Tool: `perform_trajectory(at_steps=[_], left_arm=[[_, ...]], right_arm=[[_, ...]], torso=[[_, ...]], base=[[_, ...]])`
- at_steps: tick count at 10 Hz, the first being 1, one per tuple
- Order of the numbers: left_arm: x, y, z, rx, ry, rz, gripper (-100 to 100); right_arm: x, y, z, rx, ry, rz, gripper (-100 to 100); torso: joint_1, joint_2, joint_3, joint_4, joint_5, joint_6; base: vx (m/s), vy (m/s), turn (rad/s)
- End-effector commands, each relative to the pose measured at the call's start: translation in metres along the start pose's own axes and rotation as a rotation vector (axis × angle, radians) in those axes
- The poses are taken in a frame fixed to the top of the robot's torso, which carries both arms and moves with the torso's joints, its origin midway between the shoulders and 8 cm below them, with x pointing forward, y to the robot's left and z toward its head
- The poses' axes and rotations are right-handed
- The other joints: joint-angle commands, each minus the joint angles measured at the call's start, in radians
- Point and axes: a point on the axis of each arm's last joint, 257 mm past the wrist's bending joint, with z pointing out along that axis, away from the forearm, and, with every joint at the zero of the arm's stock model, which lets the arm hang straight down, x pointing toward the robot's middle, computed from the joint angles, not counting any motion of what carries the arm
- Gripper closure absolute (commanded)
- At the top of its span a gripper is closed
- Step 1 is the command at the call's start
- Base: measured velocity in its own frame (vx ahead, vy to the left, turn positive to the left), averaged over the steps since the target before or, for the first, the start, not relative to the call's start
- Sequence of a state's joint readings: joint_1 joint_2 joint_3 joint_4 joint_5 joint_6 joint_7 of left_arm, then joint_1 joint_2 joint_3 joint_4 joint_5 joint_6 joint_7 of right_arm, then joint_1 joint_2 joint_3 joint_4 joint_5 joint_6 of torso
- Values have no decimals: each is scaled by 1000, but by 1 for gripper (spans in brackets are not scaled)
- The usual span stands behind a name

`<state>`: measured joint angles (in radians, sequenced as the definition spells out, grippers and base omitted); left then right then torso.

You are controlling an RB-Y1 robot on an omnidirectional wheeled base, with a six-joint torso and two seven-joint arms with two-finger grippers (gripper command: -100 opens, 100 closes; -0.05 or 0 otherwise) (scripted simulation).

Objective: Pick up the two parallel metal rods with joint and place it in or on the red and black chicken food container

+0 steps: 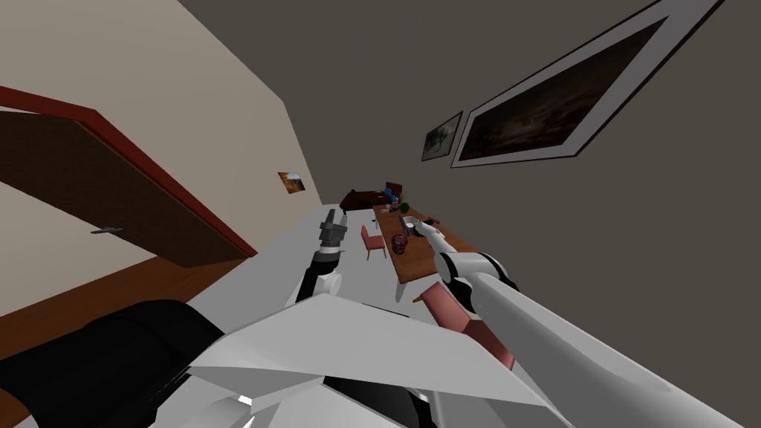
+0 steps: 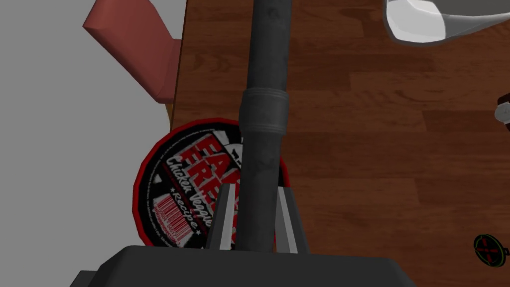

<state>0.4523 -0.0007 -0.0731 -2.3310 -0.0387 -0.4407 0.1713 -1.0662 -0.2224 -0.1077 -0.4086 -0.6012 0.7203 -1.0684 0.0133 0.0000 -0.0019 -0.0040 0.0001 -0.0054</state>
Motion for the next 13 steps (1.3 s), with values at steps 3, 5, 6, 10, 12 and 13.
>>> perform_trajectory(at_steps=[3,5,6,10,12,13], left_arm=[[0,0,0,0,0,0,0],[0,0,0,0,0,0,0],[0,0,0,0,0,0,0],[0,0,0,0,0,0,0],[0,0,0,0,0,0,0],[0,0,0,0,0,0,0]], right_arm=[[-6,-8,1,15,-32,-14,100],[-7,-9,2,17,-34,-15,-100],[-7,-9,2,17,-34,-15,-100],[-9,32,-4,-61,2,-26,-100],[-15,37,-3,-77,48,-55,-100],[-34,44,2,-88,39,-40,-100]], torso=[[-4,-1,0,0,-1,1],[-9,-2,-1,0,-1,1],[-9,-2,-1,0,-2,1],[-10,-2,-1,0,-2,1],[-9,-16,-9,-3,-2,0],[-9,-14,-8,-3,-2,2]], base=[[-19,60,-29],[-1,3,1],[0,0,0],[37,6,91],[201,2,275],[57,16,11]])
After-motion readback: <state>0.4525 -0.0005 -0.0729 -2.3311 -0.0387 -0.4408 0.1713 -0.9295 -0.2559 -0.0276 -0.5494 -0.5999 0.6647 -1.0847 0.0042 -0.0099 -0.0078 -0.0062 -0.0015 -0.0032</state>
